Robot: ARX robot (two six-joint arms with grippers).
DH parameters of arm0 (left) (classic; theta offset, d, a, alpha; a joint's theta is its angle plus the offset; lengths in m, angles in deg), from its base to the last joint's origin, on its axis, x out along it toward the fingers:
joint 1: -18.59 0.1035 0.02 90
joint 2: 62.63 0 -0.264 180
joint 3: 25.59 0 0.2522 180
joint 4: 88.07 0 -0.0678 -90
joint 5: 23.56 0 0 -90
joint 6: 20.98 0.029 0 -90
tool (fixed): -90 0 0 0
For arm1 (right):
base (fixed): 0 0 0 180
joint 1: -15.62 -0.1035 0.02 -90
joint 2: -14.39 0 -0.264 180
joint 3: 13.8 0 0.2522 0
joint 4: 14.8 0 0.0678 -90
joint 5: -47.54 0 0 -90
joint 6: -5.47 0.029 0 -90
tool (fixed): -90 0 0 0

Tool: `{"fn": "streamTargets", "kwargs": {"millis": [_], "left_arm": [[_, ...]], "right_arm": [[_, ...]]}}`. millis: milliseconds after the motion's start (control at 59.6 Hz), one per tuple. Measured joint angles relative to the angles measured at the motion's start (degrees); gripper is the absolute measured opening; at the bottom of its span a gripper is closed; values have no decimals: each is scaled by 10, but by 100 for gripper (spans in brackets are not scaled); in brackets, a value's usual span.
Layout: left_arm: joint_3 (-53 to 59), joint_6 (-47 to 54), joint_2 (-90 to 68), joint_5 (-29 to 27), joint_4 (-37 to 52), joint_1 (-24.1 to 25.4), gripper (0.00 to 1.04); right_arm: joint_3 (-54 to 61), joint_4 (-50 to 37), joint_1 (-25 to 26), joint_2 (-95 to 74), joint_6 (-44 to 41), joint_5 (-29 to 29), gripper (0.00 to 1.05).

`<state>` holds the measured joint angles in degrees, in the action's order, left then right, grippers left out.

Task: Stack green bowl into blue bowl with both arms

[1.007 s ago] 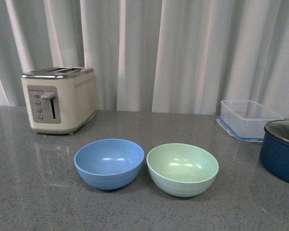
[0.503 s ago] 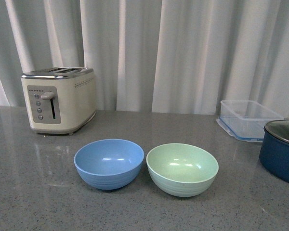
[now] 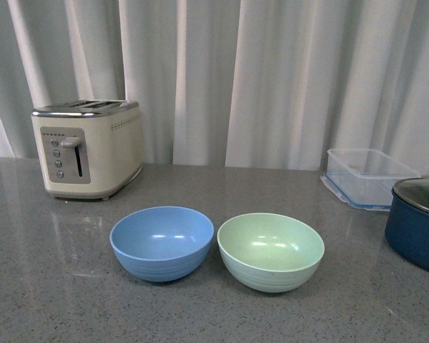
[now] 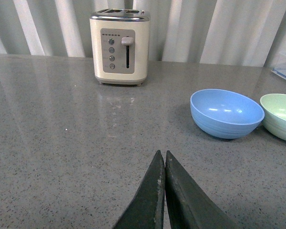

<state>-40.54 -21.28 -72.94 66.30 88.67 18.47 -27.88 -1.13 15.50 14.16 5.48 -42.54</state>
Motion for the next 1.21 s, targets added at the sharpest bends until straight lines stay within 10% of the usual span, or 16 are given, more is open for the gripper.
{"fn": "streamTargets", "kwargs": {"millis": [302,470,621,822,1208], "left_arm": [[0,0,101,1,-104,0,8],[0,0,101,1,-105,0,40],[0,0,102,1,-105,0,65],[0,0,101,1,-105,0,99],[0,0,101,1,-105,0,98]], "right_arm": [[0,0,0,0,0,0,95],[-7,20,-1,-12,6,1,95],[-197,350,-40,-313,61,2,95],[-369,312,-101,-584,79,-9,95],[-628,306,-146,-869,130,-48,95]]}}
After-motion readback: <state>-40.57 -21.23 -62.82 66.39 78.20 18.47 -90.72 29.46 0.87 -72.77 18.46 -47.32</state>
